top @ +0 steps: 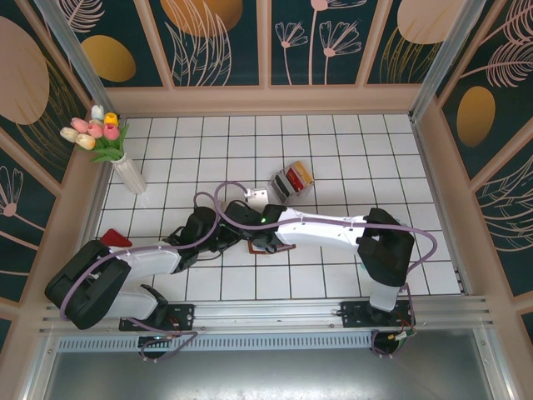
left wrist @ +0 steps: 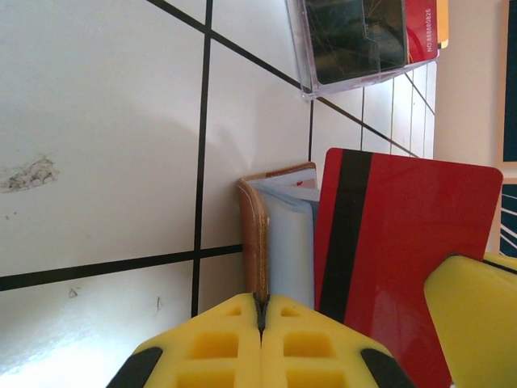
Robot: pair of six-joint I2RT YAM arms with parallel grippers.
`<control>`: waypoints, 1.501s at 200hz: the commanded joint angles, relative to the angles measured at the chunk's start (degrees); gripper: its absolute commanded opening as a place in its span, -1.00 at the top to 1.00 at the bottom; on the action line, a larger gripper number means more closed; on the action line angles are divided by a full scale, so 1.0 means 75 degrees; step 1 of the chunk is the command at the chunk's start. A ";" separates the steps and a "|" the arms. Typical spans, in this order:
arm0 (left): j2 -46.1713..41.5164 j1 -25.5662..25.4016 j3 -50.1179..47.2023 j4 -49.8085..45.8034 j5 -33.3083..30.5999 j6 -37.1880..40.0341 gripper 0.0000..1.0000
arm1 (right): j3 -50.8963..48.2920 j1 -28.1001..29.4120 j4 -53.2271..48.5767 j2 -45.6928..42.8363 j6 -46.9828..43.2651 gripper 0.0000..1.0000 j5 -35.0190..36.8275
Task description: Put the credit cards into the card holder
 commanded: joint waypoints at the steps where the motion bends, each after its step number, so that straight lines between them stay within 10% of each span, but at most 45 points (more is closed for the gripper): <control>1: -0.0183 0.0049 0.0120 -0.0126 -0.0129 0.0074 1.00 | 0.0017 0.0021 -0.0449 -0.0066 0.0120 1.00 0.0342; 67: -0.0223 0.0045 0.0139 -0.0484 -0.0354 0.0287 1.00 | -0.1032 -0.0448 -0.0316 -0.0787 0.0250 1.00 0.0112; 148: 0.0535 0.0045 0.0473 -0.0979 -0.0733 0.1350 0.97 | -0.3715 -0.2200 0.3925 -0.3100 -0.0285 1.00 -0.4130; 212: 0.0677 0.0050 0.0885 -0.1326 -0.0759 0.1603 0.99 | -0.3134 -0.2138 0.3750 -0.3263 -0.0456 1.00 -0.4133; 300: 0.0073 0.0044 0.0697 -0.0524 0.0029 0.0840 1.00 | -0.0767 -0.0551 0.1368 -0.0935 -0.0382 1.00 -0.0752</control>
